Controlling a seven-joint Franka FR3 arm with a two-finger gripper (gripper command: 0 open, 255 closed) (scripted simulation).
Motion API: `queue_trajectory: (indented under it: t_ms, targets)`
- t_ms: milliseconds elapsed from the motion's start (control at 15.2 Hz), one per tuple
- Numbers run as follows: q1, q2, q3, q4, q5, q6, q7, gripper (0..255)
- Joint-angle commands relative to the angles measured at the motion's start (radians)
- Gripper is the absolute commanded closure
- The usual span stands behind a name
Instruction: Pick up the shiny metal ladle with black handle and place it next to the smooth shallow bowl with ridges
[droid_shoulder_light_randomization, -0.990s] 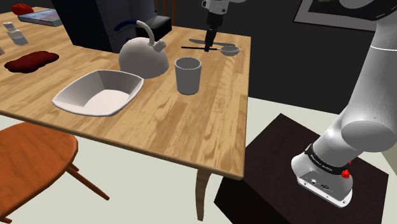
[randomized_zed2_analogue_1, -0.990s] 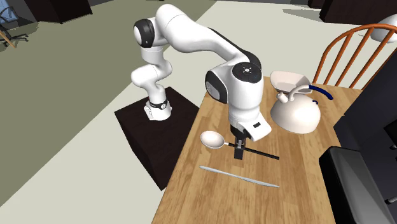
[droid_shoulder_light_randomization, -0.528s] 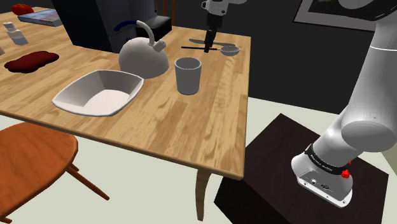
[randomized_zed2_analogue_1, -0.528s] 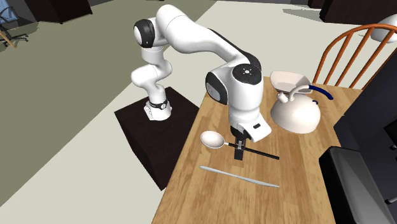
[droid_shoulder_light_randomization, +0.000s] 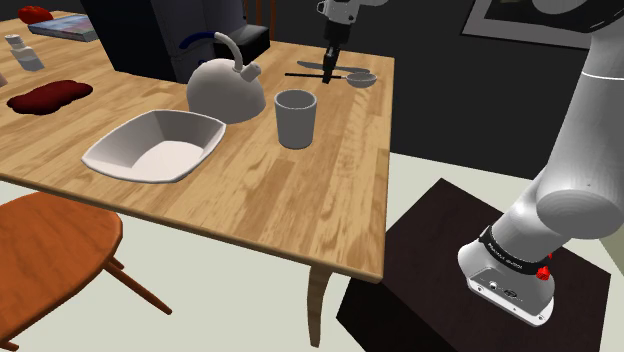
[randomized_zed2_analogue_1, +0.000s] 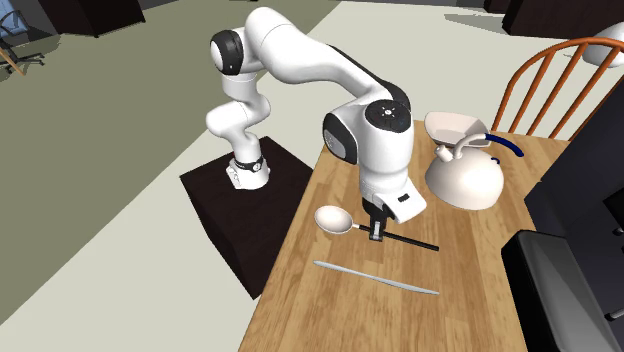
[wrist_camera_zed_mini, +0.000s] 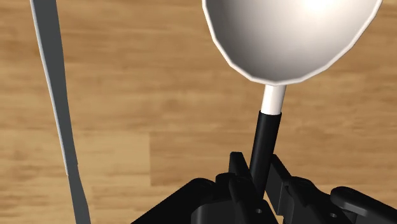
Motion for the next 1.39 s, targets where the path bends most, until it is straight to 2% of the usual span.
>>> queue_trajectory:
  t_ms: [0,462,1320]
  targets:
    - [0.001,0.002,0.001,0.0,0.0,0.0,0.0,255]
    - [-0.001,-0.008,-0.001,0.053,-0.004,-0.063,0.01,255]
    - [-0.007,-0.002,-0.003,0.237,-0.01,-0.238,0.034,255]
